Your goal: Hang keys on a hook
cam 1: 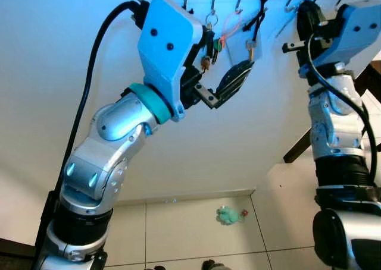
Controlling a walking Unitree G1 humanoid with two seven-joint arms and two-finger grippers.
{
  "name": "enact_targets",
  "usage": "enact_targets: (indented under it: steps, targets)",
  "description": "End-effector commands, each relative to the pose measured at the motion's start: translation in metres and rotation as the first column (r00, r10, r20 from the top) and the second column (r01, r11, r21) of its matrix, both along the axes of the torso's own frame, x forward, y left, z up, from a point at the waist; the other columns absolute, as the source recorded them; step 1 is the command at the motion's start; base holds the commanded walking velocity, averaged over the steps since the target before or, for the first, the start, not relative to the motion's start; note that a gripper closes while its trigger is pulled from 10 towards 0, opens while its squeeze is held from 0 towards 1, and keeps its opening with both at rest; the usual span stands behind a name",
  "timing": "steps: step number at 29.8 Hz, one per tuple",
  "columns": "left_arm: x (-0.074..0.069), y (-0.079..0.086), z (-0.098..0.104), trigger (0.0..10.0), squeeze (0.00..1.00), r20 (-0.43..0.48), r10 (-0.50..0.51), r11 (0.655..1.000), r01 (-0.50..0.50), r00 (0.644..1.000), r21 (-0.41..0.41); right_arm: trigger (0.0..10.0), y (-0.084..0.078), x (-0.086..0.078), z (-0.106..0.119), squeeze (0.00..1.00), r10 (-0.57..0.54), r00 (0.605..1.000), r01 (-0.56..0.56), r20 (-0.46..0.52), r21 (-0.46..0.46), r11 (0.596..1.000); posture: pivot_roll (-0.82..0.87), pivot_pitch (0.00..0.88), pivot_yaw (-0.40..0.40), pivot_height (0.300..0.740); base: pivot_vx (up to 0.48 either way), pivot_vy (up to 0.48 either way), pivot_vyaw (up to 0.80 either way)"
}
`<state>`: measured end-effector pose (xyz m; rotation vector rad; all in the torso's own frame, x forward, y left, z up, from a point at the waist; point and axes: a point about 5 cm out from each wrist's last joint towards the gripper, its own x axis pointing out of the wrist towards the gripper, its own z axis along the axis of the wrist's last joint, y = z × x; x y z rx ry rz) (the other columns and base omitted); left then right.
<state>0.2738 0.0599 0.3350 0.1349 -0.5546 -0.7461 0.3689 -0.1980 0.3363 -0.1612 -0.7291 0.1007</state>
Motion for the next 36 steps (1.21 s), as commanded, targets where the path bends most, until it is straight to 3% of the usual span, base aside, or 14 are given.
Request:
enact_targets:
  steps: [1, 17, 26, 36]
  targets:
    - [-0.003, -0.001, -0.001, 10.0, 0.00, 0.001, -0.003, 1.000, 0.003, 1.000, 0.007, 10.0, 0.001, 0.005, -0.011, 0.00, 0.002, 0.998, -0.003, -0.057, -0.017, 1.000, -0.10, 0.143, 0.081, 0.740, 0.000, 0.000, 0.00]
    - [-0.003, -0.001, -0.002, 10.0, 0.00, -0.004, -0.004, 1.000, 0.004, 1.000, 0.005, 10.0, 0.002, -0.006, -0.023, 0.00, 0.050, 0.998, -0.051, -0.033, -0.017, 0.999, -0.10, 0.150, 0.083, 0.740, 0.000, 0.000, 0.00]
    - [-0.002, -0.002, -0.002, 10.0, 0.00, -0.006, -0.006, 1.000, 0.006, 1.000, 0.006, 10.0, 0.011, -0.026, -0.002, 0.00, 0.143, 0.985, -0.138, 0.101, -0.055, 0.989, -0.10, 0.153, 0.086, 0.740, 0.000, 0.000, 0.00]
    - [-0.002, -0.002, -0.002, 10.0, 0.00, -0.006, -0.011, 1.000, 0.011, 1.000, 0.006, 10.0, 0.011, -0.036, 0.015, 0.00, 0.130, 0.976, -0.120, 0.173, -0.066, 0.991, -0.10, 0.154, 0.088, 0.740, 0.000, 0.000, 0.00]
